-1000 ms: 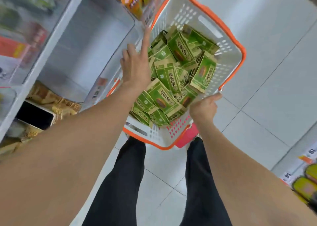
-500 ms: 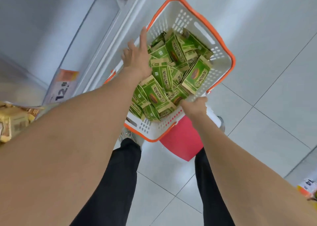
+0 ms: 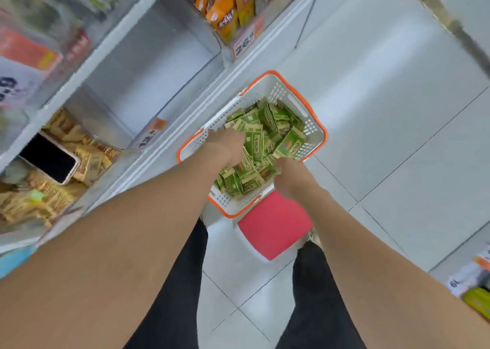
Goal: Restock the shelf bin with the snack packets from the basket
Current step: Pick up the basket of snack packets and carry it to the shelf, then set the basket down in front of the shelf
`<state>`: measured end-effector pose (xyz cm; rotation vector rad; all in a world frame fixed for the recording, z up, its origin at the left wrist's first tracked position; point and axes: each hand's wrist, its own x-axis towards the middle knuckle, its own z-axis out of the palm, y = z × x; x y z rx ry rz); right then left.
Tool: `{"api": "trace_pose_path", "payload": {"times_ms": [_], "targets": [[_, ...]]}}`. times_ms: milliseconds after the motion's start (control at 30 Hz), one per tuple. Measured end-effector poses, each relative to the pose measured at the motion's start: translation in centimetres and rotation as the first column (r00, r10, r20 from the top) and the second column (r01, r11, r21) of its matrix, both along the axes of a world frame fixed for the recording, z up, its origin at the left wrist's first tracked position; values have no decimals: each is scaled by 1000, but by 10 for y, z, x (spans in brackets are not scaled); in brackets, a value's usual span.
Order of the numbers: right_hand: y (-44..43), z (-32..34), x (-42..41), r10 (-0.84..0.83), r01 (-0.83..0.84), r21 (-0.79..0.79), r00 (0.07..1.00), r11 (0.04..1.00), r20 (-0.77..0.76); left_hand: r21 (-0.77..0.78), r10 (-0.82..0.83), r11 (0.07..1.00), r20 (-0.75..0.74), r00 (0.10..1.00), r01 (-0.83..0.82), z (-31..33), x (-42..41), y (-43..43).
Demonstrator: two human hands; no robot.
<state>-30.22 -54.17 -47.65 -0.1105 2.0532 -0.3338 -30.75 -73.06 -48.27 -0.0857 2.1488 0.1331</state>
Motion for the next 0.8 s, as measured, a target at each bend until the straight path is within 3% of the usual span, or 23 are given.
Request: {"api": "trace_pose_path", "payload": {"times_ms": [100,233,333,433,600,800], "targets": [[13,64,-15,197,-198,-1,976,980,-94,77,150,986,-37,988,-146,64,-12,1],[14,127,-31,480,-480,47,859,876,-181,178,350,929,-146,925,-323,124,-12,-4],[4,163,-31,617,-615,84,756,784,-217,169,385,920,-236,892,-353,156,7,-8],[-17,179,-23,701,-702,105,663,704,-262,151,380,923,-230,896,-353,174,35,-12],[-51,146,7,806,-818,112,517,565,-289,191,459,883,-152,875,-430,142,86,-22],[-35,14,26,985,-991,69,101,111,-141,241,600,784,-62,797,-572,47,127,-19]]}}
